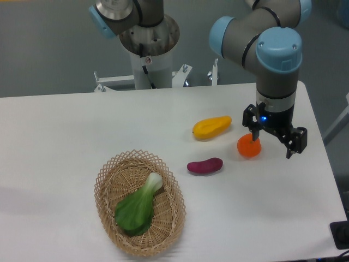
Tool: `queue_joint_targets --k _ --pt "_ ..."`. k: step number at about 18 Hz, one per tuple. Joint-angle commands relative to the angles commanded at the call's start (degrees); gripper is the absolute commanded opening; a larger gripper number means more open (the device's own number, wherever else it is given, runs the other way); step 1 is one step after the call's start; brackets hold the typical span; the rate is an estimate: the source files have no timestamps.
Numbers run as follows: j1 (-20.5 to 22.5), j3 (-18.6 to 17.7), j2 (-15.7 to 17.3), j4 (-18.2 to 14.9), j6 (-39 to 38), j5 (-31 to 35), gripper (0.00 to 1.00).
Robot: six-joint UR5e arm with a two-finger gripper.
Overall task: Pick up the green vegetable from the basket
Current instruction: 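Move the gripper from beside the tangerine over to the wicker basket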
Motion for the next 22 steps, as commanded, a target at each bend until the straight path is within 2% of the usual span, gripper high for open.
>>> queue_joint_targets --k 4,8,12,15,18,22 --pt "-0.3 -1.0 0.3 0.7 -4.4 -1.1 1.0" --pt "-3.9 -0.9 -0.5 2.0 -12.6 -1.2 1.0" --pt "-7.5 -1.9 -0.9 2.2 -15.5 -0.4 1.0" --pt "-10.6 -2.0 -1.3 2.6 -20.7 -0.4 1.0" --pt "-13.4 -1.9 -2.8 3.0 -27.3 -0.4 1.0" --pt "-18.6 -1.9 -4.9 5.2 -37.0 -0.3 1.0"
